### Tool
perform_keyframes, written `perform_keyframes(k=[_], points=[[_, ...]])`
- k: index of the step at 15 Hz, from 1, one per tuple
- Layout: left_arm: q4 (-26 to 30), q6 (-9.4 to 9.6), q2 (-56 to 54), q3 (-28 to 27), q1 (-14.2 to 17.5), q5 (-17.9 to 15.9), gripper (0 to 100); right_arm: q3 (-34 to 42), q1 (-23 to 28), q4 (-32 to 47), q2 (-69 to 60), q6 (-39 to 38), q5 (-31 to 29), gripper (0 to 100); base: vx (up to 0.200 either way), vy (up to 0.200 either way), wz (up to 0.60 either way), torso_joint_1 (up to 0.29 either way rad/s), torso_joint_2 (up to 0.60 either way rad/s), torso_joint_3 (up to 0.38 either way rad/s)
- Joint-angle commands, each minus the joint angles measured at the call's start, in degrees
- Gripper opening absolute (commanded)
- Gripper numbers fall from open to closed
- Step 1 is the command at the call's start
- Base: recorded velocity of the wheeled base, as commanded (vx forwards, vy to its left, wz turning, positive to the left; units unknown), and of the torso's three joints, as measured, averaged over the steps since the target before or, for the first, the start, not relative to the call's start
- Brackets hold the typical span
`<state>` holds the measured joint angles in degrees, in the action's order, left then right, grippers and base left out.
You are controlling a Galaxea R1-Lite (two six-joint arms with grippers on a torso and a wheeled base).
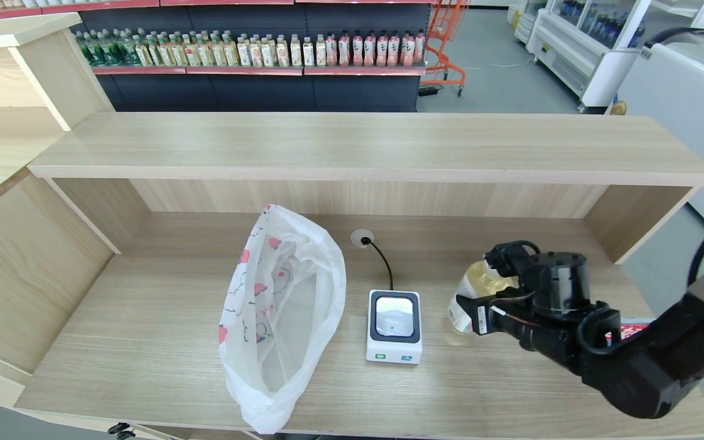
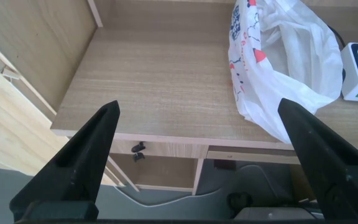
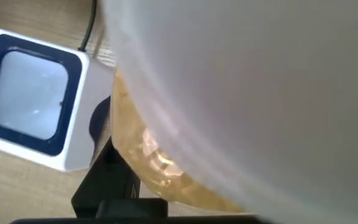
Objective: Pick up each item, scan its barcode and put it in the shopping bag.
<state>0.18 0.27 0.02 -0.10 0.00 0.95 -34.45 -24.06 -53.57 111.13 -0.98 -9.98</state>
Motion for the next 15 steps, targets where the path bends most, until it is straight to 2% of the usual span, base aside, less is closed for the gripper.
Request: perform_keyframes(k=[1,4,8,10,15], points=[[-0.01,0.0,-0.02,0.01,0.0,0.02,100,-4.31,7.28,14.89,-15.94,1.06,13.59,0,0.0,0.0,0.0,0.0,0.0,0.0],[-0.01,0.0,-0.02,0.01,0.0,0.02,100,-9.49,11.23,29.31,-23.94,0.89,32.04,0,0.0,0.0,0.0,0.0,0.0,0.0],[-0.01,0.0,-0.02,0.01,0.0,0.02,100,-10.02,12.55,30.54,-25.35,0.89,52.87,0,0.0,0.0,0.0,0.0,0.0,0.0],[-0.01,0.0,-0.02,0.01,0.0,0.02,100,-8.53,10.97,30.54,-26.58,0.98,58.24,0,0.0,0.0,0.0,0.0,0.0,0.0],[-0.01,0.0,-0.02,0.1,0.0,0.02,100,-5.45,6.13,30.45,-27.55,0.98,65.62,0,0.0,0.0,0.0,0.0,0.0,0.0]])
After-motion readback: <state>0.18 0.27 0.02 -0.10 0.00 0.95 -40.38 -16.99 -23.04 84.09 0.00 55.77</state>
